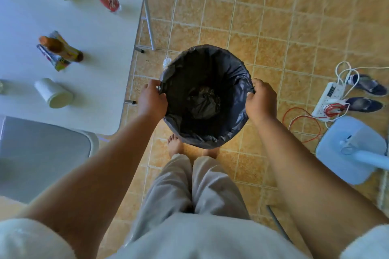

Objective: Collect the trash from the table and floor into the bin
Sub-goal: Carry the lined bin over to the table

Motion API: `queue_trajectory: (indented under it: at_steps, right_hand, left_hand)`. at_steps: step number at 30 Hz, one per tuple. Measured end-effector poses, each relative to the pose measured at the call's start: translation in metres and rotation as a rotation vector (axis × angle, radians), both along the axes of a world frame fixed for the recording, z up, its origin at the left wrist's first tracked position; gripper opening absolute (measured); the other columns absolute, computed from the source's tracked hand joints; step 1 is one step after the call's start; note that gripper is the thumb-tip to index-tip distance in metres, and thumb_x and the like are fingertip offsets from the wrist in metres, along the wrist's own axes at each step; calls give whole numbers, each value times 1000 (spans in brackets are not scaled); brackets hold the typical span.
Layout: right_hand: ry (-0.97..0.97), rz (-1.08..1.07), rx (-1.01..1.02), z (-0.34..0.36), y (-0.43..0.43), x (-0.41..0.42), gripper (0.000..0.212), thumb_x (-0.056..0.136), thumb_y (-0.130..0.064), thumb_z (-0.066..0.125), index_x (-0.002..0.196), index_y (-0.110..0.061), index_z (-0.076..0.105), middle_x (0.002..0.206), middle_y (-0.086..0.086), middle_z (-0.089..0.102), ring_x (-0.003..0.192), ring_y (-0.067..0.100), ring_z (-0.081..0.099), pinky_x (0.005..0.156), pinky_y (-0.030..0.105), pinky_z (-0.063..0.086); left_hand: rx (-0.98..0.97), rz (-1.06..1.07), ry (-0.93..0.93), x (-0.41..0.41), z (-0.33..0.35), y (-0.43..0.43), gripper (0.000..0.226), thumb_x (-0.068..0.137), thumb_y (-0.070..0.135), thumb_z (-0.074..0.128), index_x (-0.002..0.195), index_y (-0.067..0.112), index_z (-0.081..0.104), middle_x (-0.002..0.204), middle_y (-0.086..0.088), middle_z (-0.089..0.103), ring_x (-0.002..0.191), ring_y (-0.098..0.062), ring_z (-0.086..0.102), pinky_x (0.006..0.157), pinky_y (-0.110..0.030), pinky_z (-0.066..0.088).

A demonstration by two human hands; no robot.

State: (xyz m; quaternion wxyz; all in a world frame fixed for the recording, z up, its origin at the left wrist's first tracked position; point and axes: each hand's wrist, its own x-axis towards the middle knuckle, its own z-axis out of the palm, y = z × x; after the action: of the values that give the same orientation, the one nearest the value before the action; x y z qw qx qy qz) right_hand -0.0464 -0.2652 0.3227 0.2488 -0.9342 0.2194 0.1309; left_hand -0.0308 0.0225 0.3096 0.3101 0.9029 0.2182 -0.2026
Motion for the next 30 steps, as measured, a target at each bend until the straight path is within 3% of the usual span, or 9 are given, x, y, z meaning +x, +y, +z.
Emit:
queue_trajectory:
  at_steps: [4, 13, 16, 24, 30]
  right_hand:
    - [-70, 51, 34, 76, 8, -1, 43, 96, -8, 51, 138, -12, 53, 130, 15, 58, 119, 35, 55, 96, 42, 47]
    - [-239, 207, 36, 168, 26, 10, 41, 94, -6, 51, 135, -6, 56, 122, 18, 60, 112, 37, 56, 94, 41, 47]
    - [-243, 284, 40, 181, 33, 17, 42, 94, -7, 53, 136, -7, 55, 122, 18, 60, 112, 37, 56, 94, 42, 47]
    - [-239, 487, 83, 195, 72, 49, 40, 93, -7, 55, 133, -8, 58, 121, 16, 62, 111, 35, 56, 95, 40, 47]
    - [-182, 678, 116, 194, 133, 88, 40, 92, -4, 52, 131, -7, 59, 125, 15, 61, 113, 33, 56, 96, 41, 48]
  left_hand:
    - [-11, 32, -110, -15, 72, 20, 36, 89, 11, 54, 124, 20, 57, 116, -10, 62, 104, -30, 59, 79, -31, 44]
    - [35, 90, -312, -34, 167, 47, 38, 81, 10, 52, 118, 16, 60, 102, -7, 60, 93, -26, 57, 79, -28, 39]
    - [43, 146, -314, -44, 179, 52, 39, 83, 11, 52, 121, 17, 59, 108, -7, 60, 92, -21, 53, 80, -30, 41]
    - [22, 390, -307, -73, 179, 76, 31, 89, 14, 55, 118, 23, 57, 110, -5, 61, 98, -25, 58, 86, -40, 52]
    - [76, 581, -334, -87, 168, 109, 27, 86, 12, 57, 112, 19, 59, 103, -5, 61, 86, -20, 53, 74, -32, 42]
